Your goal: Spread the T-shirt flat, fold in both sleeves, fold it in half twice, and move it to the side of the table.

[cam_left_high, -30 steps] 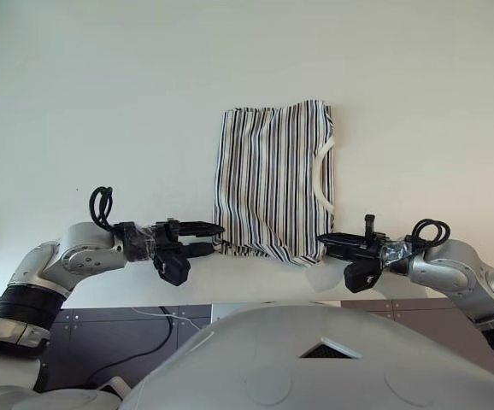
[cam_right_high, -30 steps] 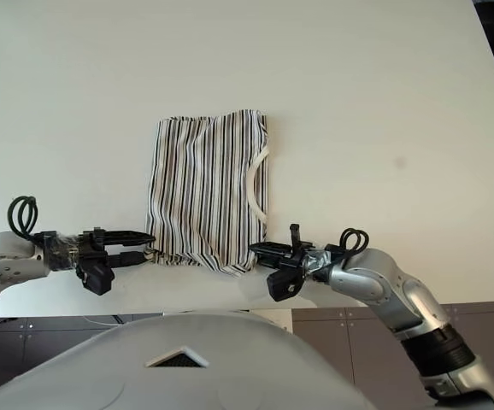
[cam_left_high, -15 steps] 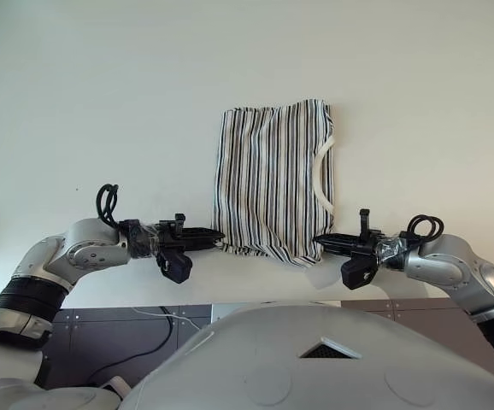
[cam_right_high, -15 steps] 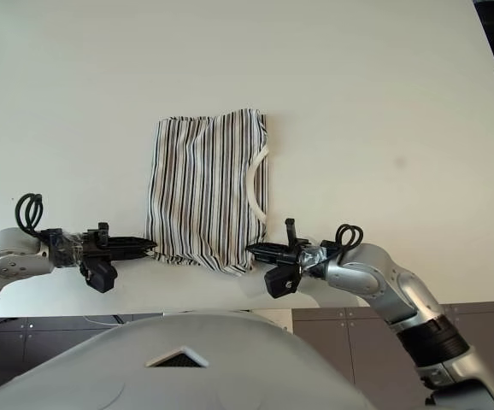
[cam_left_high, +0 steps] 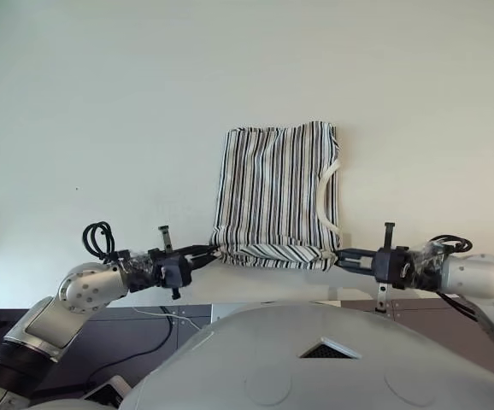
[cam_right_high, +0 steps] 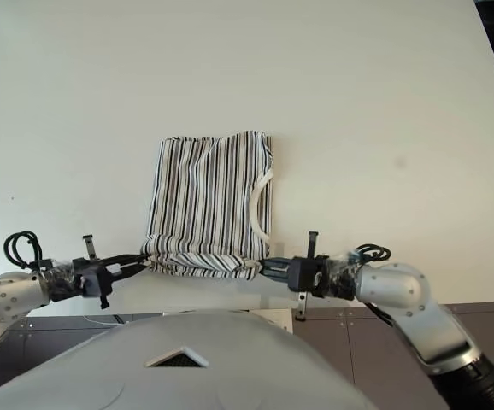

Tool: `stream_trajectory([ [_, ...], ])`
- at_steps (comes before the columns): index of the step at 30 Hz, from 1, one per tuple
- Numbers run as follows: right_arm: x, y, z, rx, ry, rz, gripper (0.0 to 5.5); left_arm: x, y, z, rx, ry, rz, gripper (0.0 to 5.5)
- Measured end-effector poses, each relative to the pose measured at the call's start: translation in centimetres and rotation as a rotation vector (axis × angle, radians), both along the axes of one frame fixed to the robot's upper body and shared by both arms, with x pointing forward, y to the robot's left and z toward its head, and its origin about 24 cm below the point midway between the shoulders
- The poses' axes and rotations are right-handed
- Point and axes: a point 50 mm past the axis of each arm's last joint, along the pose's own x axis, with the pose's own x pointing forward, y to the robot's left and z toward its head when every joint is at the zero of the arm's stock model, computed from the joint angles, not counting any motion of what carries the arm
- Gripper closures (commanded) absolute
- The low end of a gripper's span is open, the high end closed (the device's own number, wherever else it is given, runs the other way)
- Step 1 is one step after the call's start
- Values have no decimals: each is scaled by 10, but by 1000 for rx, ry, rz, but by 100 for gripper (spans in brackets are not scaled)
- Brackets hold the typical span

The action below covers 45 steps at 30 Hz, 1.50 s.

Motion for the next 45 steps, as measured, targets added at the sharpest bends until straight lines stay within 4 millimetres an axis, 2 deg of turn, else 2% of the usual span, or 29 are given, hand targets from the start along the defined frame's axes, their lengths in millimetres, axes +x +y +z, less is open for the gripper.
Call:
stream_trajectory([
  [2,38,-4,16,100,31,-162,540,36,-10,18,-130,35,133,536],
  [6,96,-6,31,179,33,-337,540,103,-26,42,-234,-23,231,536],
  [8,114,-1,29,187,36,-375,540,127,-33,40,-224,-41,262,536],
  [10,127,4,19,147,39,-395,540,140,-34,32,-199,-46,293,536],
  [12,137,9,3,102,49,-411,540,145,-32,16,-160,-21,330,536],
  [16,144,12,-15,63,43,-441,540,147,-36,-8,-98,-17,320,536],
  [17,146,12,-18,49,26,-452,512,147,-37,-11,-87,-27,321,536],
  [18,149,11,-21,31,-1,-464,498,149,-38,-14,-80,-45,323,500],
  [20,155,11,-23,22,-50,-488,457,155,-42,-15,-81,-76,326,468],
  [23,169,12,-28,0,-111,-572,416,175,-52,-16,-98,-148,390,436],
  [26,181,11,-24,-30,-201,-647,381,196,-37,-18,-15,-225,544,436],
  [28,185,13,-13,-12,-255,-655,381,200,-23,-21,30,-231,613,436],
  [30,180,32,5,59,-299,-595,381,199,-22,-25,32,-217,617,436],
  [31,173,50,12,106,-313,-544,381,199,-23,-25,25,-214,619,436],
  [33,160,77,7,131,-266,-490,381,197,-23,-30,1,-200,668,436],
  [35,146,100,-17,64,-159,-459,381,194,-16,-35,-45,-181,812,436],
  [36,143,106,-31,3,-106,-457,381,193,-15,-35,-73,-181,879,436],
  [38,142,105,-54,-82,-1,-525,381,193,-15,-31,-167,-183,1030,436],
  [42,161,100,-55,-8,184,-757,381,196,-26,-13,-368,-211,1275,436],
  [45,183,74,-49,162,362,-1026,381,196,-23,-11,-383,-215,1351,436],
])
